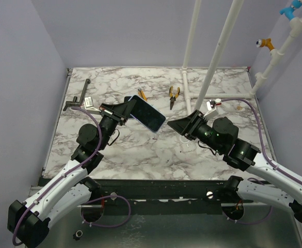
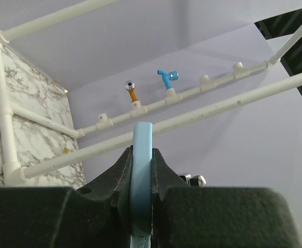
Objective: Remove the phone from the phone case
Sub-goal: Remove the phone case from the phone.
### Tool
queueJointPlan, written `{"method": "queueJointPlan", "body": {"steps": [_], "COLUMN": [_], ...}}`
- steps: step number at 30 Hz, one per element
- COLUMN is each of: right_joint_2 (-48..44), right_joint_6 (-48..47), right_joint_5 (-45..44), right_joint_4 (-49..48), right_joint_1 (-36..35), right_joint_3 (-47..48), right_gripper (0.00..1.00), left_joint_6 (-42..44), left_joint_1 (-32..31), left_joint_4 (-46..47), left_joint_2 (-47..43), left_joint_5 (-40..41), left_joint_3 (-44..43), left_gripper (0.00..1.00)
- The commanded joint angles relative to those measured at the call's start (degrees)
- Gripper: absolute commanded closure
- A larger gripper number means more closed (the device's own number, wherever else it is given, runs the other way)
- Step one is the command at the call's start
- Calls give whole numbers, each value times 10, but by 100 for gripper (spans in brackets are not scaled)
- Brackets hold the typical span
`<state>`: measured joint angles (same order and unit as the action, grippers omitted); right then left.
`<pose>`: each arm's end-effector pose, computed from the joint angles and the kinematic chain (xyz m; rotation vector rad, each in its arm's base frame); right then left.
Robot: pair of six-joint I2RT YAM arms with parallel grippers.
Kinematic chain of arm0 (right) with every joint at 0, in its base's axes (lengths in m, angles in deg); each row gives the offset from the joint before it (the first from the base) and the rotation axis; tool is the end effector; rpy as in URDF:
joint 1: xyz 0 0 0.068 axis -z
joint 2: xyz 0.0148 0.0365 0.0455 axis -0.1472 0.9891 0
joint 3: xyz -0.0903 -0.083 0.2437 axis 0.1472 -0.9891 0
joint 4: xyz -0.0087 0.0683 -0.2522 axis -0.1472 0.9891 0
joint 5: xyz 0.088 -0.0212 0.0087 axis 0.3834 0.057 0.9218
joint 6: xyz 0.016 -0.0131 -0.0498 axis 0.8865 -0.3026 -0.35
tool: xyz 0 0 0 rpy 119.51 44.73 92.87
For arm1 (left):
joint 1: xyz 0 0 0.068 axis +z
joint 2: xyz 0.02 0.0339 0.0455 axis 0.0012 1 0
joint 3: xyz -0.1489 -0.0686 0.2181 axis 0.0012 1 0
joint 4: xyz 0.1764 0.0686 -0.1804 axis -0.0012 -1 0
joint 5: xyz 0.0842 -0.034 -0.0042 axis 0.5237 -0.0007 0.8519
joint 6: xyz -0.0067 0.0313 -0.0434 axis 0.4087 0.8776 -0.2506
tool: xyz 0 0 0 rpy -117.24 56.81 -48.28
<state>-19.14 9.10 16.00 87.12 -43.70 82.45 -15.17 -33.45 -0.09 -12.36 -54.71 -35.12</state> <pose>0.1266 0.1535 0.3467 0.2754 1.8813 1.2784 0.1568 -0.0987 0.3325 -0.6060 1.3283 -1.4992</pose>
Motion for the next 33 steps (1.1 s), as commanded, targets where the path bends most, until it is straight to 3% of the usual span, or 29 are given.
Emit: {"method": "queueJointPlan", "body": {"steps": [1, 23, 33], "right_joint_2": [7, 40, 80], "right_joint_6": [5, 4, 13], "right_joint_5": [-20, -13, -9], "right_joint_4": [-15, -27, 11], "right_joint_1": [0, 0, 5], "right_joint_3": [6, 8, 31], "right_gripper": [54, 54, 55], "left_joint_6": [-22, -28, -41], "left_joint_1": [-3, -3, -3], "left_joint_4": [49, 64, 98], "left_joint_2": [0, 2, 11], "left_joint_5": [-19, -34, -66], "left_joint_3": [-15, -10, -8], "left_gripper": [100, 100, 100]}}
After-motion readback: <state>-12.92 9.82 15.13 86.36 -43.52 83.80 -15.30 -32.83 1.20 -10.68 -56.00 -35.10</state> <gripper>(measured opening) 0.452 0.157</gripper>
